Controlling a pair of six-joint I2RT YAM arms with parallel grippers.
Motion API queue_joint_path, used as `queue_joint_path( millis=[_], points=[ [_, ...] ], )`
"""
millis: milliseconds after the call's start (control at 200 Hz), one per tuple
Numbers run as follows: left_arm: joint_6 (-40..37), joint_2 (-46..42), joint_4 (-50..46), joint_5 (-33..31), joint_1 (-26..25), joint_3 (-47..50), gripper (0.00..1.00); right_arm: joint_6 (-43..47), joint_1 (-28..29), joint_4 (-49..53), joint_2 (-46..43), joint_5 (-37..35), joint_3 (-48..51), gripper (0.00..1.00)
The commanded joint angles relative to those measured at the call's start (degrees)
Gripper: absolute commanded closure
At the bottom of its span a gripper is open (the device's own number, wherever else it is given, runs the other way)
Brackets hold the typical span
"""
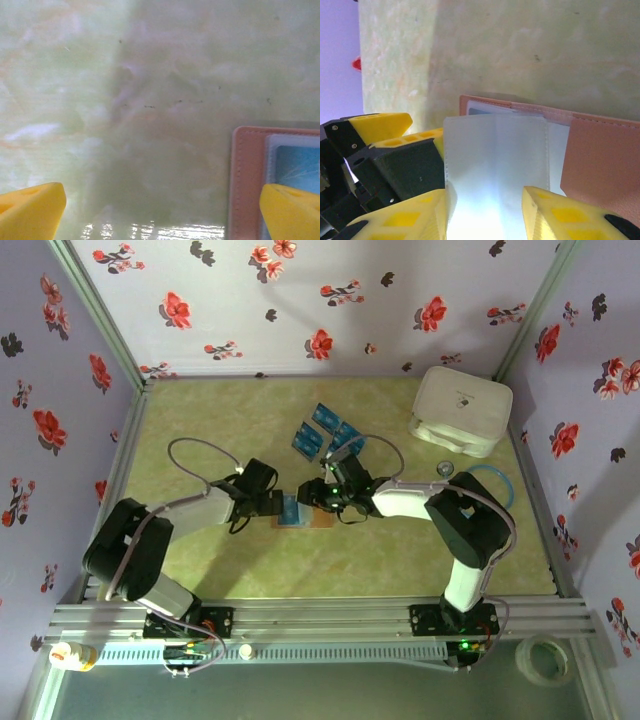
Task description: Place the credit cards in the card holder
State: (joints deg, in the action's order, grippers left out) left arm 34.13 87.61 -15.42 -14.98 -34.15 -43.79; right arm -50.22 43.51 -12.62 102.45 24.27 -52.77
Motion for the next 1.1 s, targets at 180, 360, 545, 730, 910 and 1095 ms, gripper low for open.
queue_joint_path(
  millis=[180, 360, 545, 730, 910, 1095],
  points=[
    [-0.4, -3.0, -1.2, -1.4, 2.8, 1.1, 0.0, -2.4, 2.8, -2.2, 4.2, 1.5, -5.2, 0.58],
    [-1.7, -4.3, -1.8, -0.8, 4.4, 1.5, 0.0, -2.0, 3.3, -1.5, 4.0, 0.9, -6.8, 0.59],
    [-2.3, -4.8, -1.5, 0.2, 4.3, 2.0, 0.0, 3.8, 2.8, 7.5, -0.5, -3.0, -7.1, 0.58],
    [-2.7, -5.7, -0.6, 1.7, 3.9, 2.6, 0.0, 9.7, 1.6, 17.9, -5.0, -10.3, -6.2, 0.53],
    [-3.2, -5.9, 0.2, 2.5, 2.5, 2.6, 0.0, 12.1, 1.0, 21.9, -5.2, -13.3, -5.7, 0.51],
    [-3.0, -4.7, 0.6, 2.5, 1.1, 2.4, 0.0, 12.0, 0.8, 21.4, -3.5, -13.6, -5.4, 0.51]
  ],
)
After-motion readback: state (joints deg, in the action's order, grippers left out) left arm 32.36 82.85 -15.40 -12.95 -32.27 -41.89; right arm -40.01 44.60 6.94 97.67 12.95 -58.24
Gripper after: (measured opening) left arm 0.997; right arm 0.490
